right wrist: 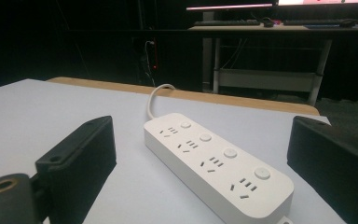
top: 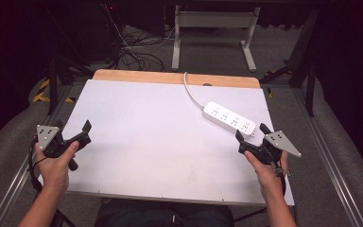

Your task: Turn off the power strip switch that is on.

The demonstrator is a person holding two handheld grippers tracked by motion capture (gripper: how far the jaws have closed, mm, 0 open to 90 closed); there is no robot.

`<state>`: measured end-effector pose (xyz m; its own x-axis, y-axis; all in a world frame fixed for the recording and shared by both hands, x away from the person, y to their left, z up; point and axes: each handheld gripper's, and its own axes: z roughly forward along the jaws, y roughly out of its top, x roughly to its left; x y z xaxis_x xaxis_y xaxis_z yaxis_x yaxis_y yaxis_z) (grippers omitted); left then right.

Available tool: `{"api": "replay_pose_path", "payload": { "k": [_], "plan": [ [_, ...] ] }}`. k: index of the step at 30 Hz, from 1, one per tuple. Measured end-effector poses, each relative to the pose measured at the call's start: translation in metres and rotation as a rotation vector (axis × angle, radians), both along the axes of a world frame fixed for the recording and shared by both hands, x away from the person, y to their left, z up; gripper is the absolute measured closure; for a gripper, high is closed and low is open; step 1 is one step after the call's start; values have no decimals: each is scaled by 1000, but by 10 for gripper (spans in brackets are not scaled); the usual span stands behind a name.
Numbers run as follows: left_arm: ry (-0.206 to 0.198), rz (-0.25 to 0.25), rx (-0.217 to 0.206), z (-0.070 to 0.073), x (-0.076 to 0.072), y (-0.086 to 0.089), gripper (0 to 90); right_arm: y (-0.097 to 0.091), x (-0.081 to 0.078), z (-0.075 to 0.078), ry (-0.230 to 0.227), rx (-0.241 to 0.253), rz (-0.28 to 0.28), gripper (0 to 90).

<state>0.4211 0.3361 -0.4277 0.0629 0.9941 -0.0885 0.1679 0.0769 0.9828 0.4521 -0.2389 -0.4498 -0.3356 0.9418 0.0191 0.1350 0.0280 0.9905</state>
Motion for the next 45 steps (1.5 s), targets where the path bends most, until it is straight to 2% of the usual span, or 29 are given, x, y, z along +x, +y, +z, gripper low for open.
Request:
{"api": "replay_pose_path", "payload": {
  "k": [36, 44, 45],
  "plan": [
    [3, -17, 0, 0, 5, -4, 59, -4, -5, -1, 9, 2, -7, 97],
    [3, -19, -2, 0, 5, -3, 61, -4, -5, -1, 10, 0, -6, 112],
    [3, -21, 0, 0, 5, -3, 61, -5, -5, 0, 14, 8, -6, 149]
  ]
}}
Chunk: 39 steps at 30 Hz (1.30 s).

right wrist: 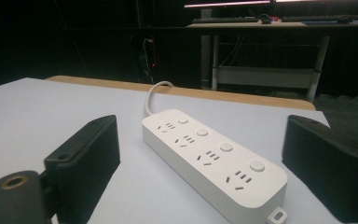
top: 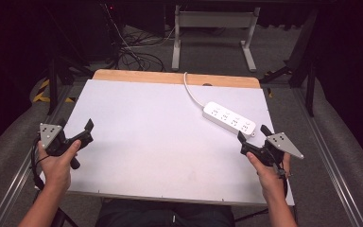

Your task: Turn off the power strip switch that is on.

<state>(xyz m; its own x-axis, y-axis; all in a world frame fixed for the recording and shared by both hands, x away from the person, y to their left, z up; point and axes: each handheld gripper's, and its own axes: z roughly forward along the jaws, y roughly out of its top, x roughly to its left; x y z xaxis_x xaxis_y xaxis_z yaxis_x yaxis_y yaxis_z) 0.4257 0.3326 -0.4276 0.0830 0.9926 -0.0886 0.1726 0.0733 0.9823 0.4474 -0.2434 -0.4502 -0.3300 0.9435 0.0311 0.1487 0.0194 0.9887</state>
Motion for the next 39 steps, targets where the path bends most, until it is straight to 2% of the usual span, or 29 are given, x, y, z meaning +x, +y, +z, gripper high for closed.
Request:
{"api": "replay_pose_path", "payload": {
  "k": [23, 28, 39],
  "plan": [
    [1, -3, 0, 0, 0, 0, 70, 0, -2, 3, -11, -11, 19, 279],
    [-1, -4, 0, 0, 0, -1, 71, 1, -2, 3, -13, -11, 15, 264],
    [-1, -5, -4, -1, 0, -1, 70, 2, -2, 5, -19, -20, 20, 305]
  ]
}}
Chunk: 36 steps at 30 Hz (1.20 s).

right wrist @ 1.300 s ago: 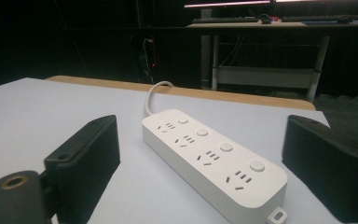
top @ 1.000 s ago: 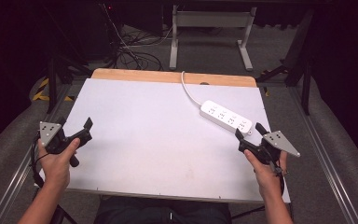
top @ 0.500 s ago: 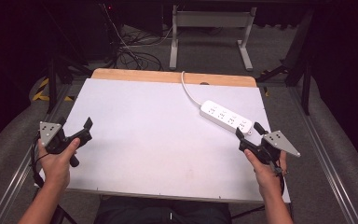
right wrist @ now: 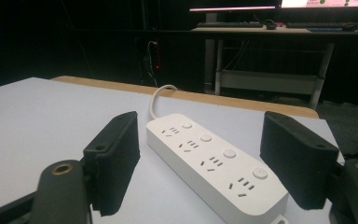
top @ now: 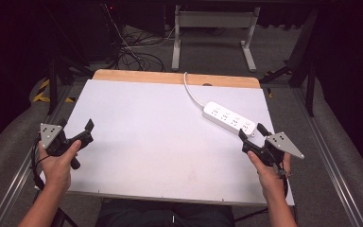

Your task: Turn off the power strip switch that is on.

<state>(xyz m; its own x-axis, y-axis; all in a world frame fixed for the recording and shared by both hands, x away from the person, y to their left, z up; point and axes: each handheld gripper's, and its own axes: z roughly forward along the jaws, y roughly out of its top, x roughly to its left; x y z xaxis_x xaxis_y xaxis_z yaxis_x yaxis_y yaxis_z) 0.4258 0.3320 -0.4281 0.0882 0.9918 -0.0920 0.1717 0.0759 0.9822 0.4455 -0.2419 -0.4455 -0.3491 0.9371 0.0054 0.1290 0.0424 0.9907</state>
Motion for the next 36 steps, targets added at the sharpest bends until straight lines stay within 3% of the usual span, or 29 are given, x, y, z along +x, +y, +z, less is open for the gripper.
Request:
{"api": "replay_pose_path", "payload": {
  "k": [2, 8, 10, 11, 13, 18, 21, 26, 36],
  "plan": [
    [0, 1, 5, 0, 0, 0, 70, 0, -1, 1, -7, -8, 5, 362],
    [0, 1, 2, 0, 0, 0, 71, 1, -5, 9, -25, -26, 10, 697],
    [2, -1, 0, 0, 0, 0, 71, 0, -6, 13, -14, -10, 28, 817],
    [2, -1, 0, 0, 0, 0, 71, 0, -6, 13, -14, -10, 28, 817],
    [2, -1, -3, 0, 0, 0, 71, 0, -7, 18, -6, -3, 30, 900],
    [3, 0, 0, 0, 0, 0, 72, 0, -4, 29, 21, 2, 35, 900],
    [6, 2, 1, 0, 0, 0, 72, 5, 4, 45, 49, -3, 47, 900],
    [6, 4, 0, -1, 0, 0, 73, 16, 13, 56, 72, -36, 68, 900],
    [8, 8, 5, -2, -1, 1, 75, 34, 52, 70, 185, -42, 88, 900]
  ]
}}
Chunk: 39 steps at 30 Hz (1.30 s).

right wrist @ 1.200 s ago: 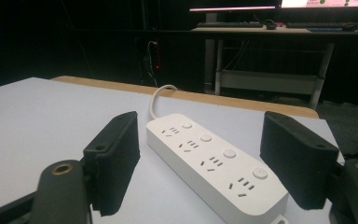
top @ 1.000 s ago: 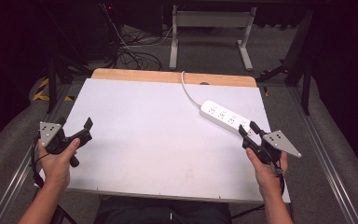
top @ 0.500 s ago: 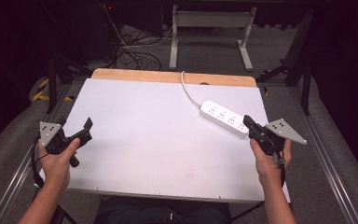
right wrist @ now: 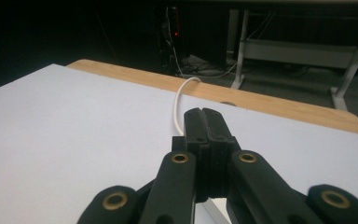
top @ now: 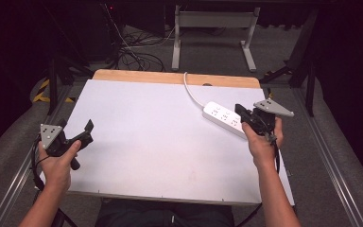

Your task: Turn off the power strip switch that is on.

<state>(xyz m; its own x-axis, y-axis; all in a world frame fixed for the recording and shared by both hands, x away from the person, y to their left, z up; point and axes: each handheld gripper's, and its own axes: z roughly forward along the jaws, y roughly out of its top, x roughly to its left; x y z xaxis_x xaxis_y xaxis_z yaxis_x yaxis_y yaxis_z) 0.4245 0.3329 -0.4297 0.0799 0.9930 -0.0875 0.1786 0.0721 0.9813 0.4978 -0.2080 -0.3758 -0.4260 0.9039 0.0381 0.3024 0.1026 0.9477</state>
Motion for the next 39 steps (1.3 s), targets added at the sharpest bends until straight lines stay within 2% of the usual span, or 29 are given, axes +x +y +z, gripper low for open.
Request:
{"api": "replay_pose_path", "payload": {
  "k": [7, 12, 13, 19, 23, 26, 28, 29, 30, 31, 32, 33, 35, 39],
  "plan": [
    [-3, 11, 12, 0, -2, 2, 75, 7, 22, 2, 56, 2, 9, 900],
    [-2, 20, 5, 0, -3, 4, 75, 10, 34, 4, 70, 0, 11, 900],
    [-1, 20, 7, 0, -4, 4, 75, 12, 41, 5, 76, 1, 11, 900],
    [-1, 25, 22, 0, -6, 4, 75, 20, 64, 1, 123, -39, 16, 900],
    [0, 39, 25, -1, -8, 7, 75, 22, 76, -2, 144, -41, 12, 900],
    [3, 56, 23, -2, -8, 9, 76, 26, 86, -6, 177, -24, 12, 900],
    [5, 61, 18, -2, -8, 11, 77, 30, 94, -9, 202, -41, 0, 900],
    [4, 59, 22, -2, -8, 10, 78, 34, 101, -13, 231, -41, -1, 900],
    [4, 59, 22, -2, -8, 10, 78, 34, 101, -13, 231, -41, -1, 900],
    [4, 54, 25, -2, -8, 9, 78, 39, 109, -18, 266, -52, -6, 900],
    [0, 49, 31, -2, -7, 9, 78, 41, 113, -22, 284, -72, -14, 900],
    [1, 47, 35, -2, -7, 8, 78, 41, 113, -22, 284, -72, -14, 900],
    [4, 40, 38, -2, -7, 7, 78, 46, 123, -31, 326, -90, -29, 900],
    [-2, 33, 32, -1, -6, 7, 81, 51, 132, -39, 350, -115, -49, 900]
  ]
}}
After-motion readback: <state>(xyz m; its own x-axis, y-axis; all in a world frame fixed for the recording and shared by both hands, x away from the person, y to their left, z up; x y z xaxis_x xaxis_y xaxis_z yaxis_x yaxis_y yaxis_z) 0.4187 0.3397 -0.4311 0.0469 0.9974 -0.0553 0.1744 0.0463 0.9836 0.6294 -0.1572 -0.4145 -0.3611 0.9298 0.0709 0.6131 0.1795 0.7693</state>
